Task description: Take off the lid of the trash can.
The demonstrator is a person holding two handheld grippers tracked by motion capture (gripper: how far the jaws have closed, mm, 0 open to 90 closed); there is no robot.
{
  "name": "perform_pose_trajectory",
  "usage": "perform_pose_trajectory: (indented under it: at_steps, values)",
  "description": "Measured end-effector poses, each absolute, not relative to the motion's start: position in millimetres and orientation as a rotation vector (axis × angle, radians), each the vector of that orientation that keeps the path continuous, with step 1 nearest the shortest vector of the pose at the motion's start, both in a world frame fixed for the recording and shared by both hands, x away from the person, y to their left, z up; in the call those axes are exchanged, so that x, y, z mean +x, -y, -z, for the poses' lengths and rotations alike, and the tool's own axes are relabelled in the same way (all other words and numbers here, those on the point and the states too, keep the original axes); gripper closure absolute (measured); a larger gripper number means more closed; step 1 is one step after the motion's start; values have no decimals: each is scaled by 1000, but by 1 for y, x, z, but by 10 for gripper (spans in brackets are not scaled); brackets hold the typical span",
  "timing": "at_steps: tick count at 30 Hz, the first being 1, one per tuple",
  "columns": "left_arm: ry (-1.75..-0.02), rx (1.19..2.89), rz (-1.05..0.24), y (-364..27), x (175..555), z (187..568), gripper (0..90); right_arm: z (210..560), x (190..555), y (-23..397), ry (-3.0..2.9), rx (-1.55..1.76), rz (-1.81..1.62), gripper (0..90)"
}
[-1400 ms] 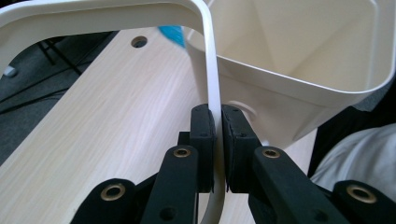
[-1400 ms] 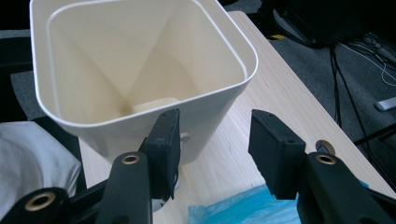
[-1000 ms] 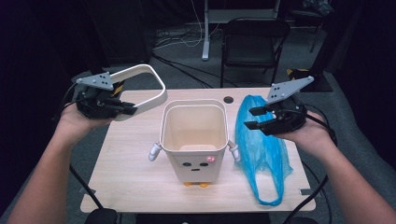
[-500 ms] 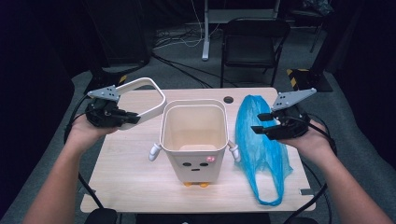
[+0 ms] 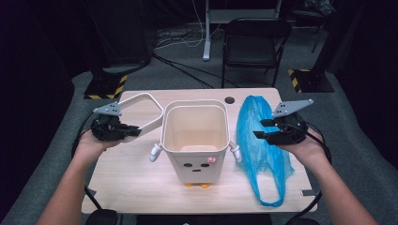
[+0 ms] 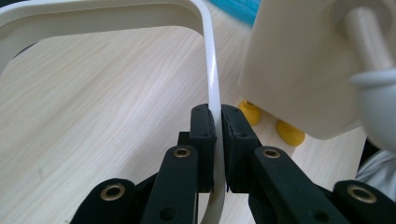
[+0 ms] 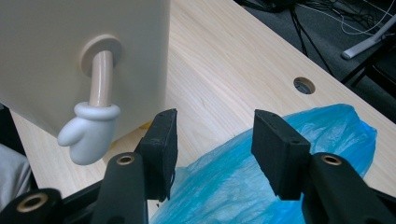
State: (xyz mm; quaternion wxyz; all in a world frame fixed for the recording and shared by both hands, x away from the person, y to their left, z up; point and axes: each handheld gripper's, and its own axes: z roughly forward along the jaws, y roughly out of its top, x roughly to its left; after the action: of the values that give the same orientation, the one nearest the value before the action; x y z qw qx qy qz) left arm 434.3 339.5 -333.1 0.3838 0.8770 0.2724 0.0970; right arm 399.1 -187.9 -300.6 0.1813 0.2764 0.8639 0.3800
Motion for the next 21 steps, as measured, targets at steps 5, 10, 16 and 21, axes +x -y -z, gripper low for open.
perform_pose_trajectory:
  at_steps: [5, 10, 16, 21]
  values:
    - [-726, 2241, -247, -343, 433, 354, 837, 309, 400, 192, -2401, 808, -1097, 493]
    - [-760, 2230, -238, -349, 434, 373, 837, 318, 400, 194, -2383, 823, -1070, 491]
    - [-784, 2214, -234, -353, 433, 392, 837, 326, 400, 198, -2356, 841, -1051, 488]
    - [-809, 2237, -234, -353, 433, 408, 836, 334, 399, 200, -2338, 850, -1023, 487]
